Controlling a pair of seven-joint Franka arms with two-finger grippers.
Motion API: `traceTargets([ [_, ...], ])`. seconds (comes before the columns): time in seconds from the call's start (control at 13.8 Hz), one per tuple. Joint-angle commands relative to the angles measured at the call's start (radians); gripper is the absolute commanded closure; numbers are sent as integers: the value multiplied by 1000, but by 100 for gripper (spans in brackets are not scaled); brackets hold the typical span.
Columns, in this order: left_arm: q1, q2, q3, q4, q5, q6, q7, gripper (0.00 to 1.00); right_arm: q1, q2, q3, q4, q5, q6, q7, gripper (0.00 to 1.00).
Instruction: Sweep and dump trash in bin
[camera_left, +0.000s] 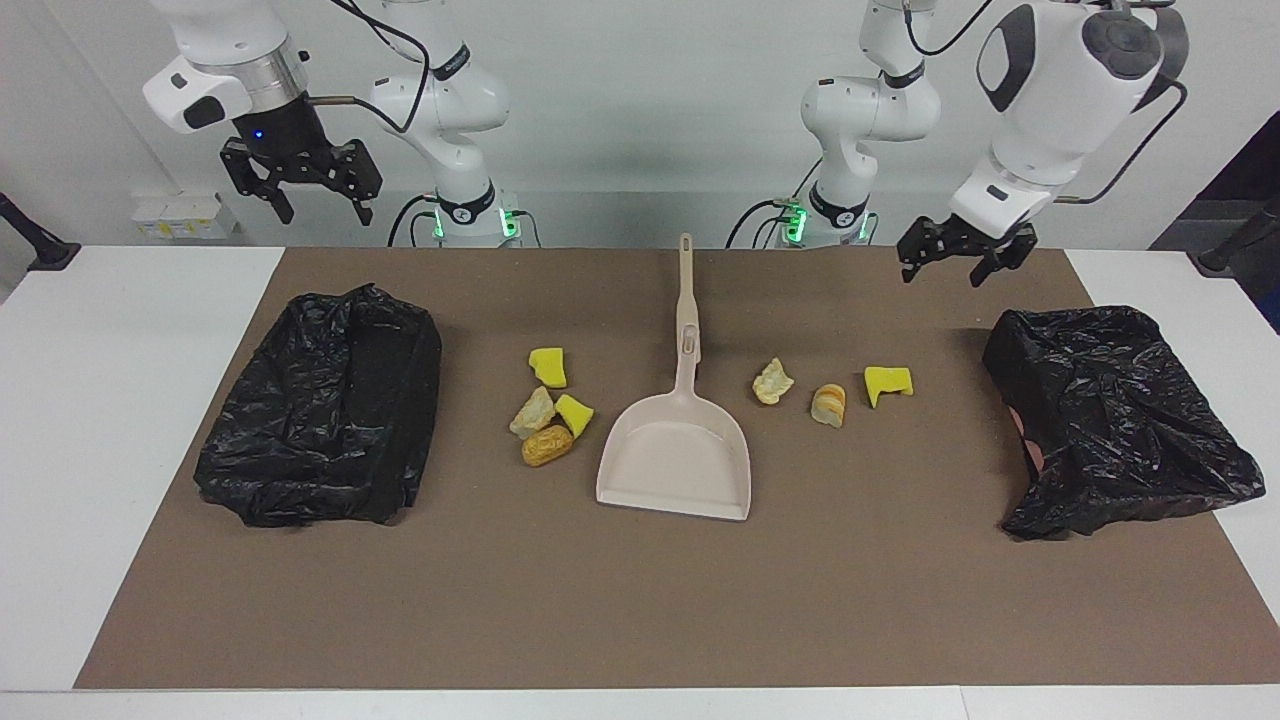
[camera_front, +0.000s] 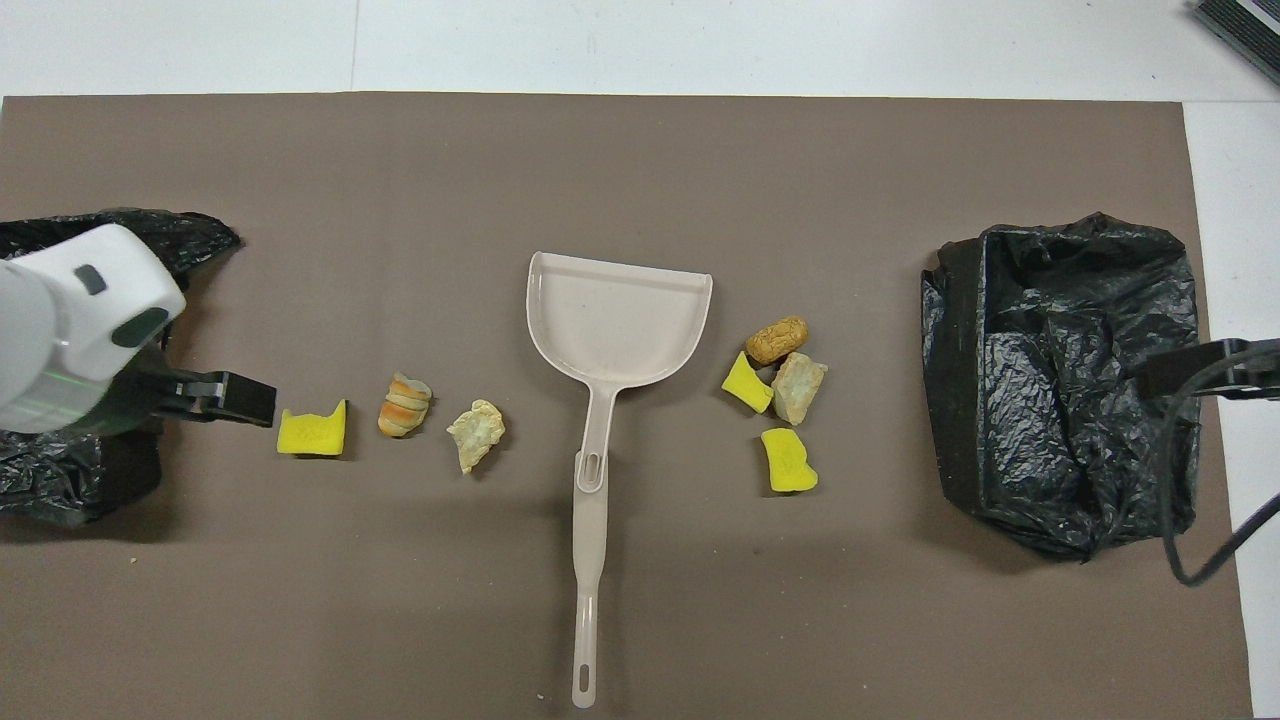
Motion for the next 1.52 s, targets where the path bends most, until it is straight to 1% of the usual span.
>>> traceTargets([
  [0.0,-133,-87,14,-123,2,62,-144,0,-10,-7,5,-3,10,-16,-34,0],
  [0.14,-210,-141,13,-208,2,108,-232,0,-10,-10,3,-8,10,-18,-34,0],
  [0.29,-306,-158,14,-272,2,157,-293,0,-10,-18,3,-15,10,-15,-34,0],
  [0.36,-339,-155,13,-285,2,176,-339,0,-12,-18,3,-17,10,-15,-36,0],
  [0.51,-435,-137,14,-309,2,219,-407,0,-12,-21,3,-20,10,-18,-34,0],
  [0.58,-457,-134,14,-344,2,260,-445,0,-12,-21,3,-23,10,-16,-36,0],
  [0.72,-535,-129,14,-401,2,332,-535,0,-12,-21,3,-23,10,-15,-36,0],
  [0.87,-618,-70,14,-443,2,424,-601,0,-12,-23,3,-24,10,-16,-36,0],
  [1.01,-650,-29,14,-489,2,509,-652,0,-12,-23,3,-24,8,-16,-36,0],
  [1.08,-685,-19,14,-510,2,533,-654,0,-12,-23,3,-24,10,-18,-36,0],
  [1.23,-705,0,13,-568,2,605,-654,0,-12,-24,3,-24,8,-18,-36,0],
  [1.3,-722,0,14,-594,2,625,-654,0,-12,-24,3,-24,10,-18,-36,0],
  [1.45,-722,-2,14,-599,2,624,-669,0,-12,-24,3,-24,10,-19,-36,0],
])
